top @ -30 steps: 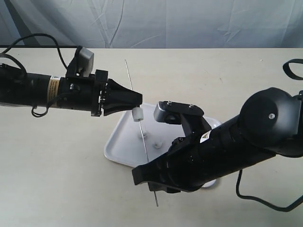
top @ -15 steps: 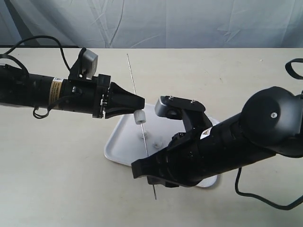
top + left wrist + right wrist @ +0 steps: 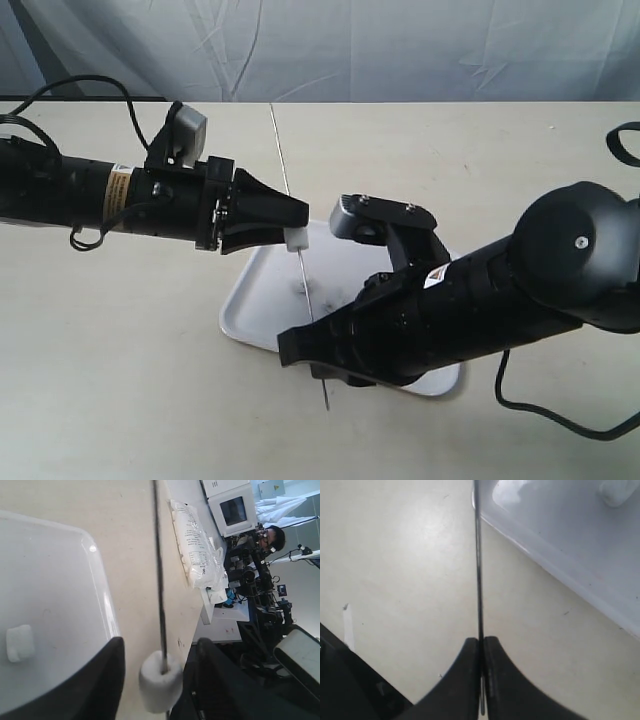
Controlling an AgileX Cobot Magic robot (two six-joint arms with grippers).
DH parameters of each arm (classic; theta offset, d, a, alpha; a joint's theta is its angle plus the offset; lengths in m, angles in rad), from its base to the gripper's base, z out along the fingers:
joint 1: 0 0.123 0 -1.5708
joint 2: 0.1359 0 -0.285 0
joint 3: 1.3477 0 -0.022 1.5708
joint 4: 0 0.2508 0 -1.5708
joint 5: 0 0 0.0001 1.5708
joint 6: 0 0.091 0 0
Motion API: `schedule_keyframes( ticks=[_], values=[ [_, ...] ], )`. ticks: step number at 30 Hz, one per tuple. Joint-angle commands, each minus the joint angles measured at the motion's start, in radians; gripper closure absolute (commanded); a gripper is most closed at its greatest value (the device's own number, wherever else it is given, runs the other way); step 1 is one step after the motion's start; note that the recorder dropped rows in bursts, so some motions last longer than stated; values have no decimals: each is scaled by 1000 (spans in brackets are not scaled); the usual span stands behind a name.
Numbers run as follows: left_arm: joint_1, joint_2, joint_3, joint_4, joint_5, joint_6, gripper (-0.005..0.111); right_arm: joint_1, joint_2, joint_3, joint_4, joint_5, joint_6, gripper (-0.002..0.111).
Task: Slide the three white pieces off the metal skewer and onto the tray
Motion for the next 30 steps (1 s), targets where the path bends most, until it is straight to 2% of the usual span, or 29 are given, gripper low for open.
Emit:
schedule_keyframes(
  ticks=[1, 10, 19, 24, 30],
  values=[
    [-9, -8, -2, -13, -9, -15, 63, 2, -8, 0, 7, -27, -10, 109],
    [-29, -8, -2, 9, -9, -43, 64, 2, -8, 0, 20, -38, -12, 109],
    [-39, -8, -2, -19, -9, -43, 74, 2, -8, 0, 22, -34, -11, 109],
    [-39, -8, -2, -27, -9, -39, 90, 2, -8, 0, 22, -26, -11, 109],
    [-37, -8, -2, -70, -9, -36, 90, 2, -8, 0, 22, 2, -11, 109]
  ],
)
